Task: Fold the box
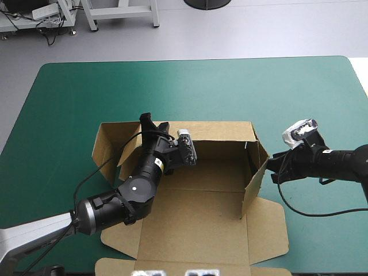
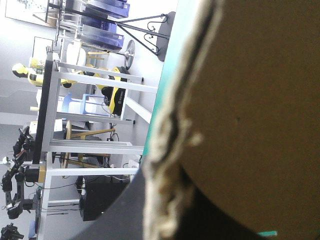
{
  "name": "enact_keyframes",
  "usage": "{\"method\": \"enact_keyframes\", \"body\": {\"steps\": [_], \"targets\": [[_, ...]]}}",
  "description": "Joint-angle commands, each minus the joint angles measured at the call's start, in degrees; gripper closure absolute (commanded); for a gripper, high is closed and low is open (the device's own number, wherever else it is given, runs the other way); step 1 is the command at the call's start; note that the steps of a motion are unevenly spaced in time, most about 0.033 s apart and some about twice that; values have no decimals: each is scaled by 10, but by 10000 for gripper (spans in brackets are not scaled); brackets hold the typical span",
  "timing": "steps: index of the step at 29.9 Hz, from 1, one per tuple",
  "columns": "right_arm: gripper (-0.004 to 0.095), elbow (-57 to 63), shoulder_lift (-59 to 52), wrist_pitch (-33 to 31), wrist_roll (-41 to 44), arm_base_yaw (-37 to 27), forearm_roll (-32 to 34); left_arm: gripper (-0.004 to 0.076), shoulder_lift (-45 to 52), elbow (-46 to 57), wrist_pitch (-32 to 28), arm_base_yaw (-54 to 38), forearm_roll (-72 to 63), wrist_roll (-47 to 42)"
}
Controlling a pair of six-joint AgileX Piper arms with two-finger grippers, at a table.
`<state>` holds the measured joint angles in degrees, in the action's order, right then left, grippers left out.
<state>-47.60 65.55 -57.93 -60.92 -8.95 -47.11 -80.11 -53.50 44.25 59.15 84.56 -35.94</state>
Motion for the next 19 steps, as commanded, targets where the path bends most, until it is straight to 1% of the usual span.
{"method": "enact_keyframes", "body": {"steps": [1, 5, 10, 13, 19], "targets": [[477, -14, -11, -37, -21, 2, -12, 734, 19, -16, 6, 4, 27, -4], [477, -14, -11, -56, -23, 2, -5, 734, 19, -16, 6, 4, 27, 14], [476, -14, -11, -54, -58, 2, -45, 734, 19, -16, 6, 4, 27, 44], [476, -14, -11, -61, -70, 2, -75, 734, 19, -16, -4, 4, 27, 64], [475, 2, -11, -95, -70, 2, -93, 734, 18, -16, -9, 4, 27, 81]]}}
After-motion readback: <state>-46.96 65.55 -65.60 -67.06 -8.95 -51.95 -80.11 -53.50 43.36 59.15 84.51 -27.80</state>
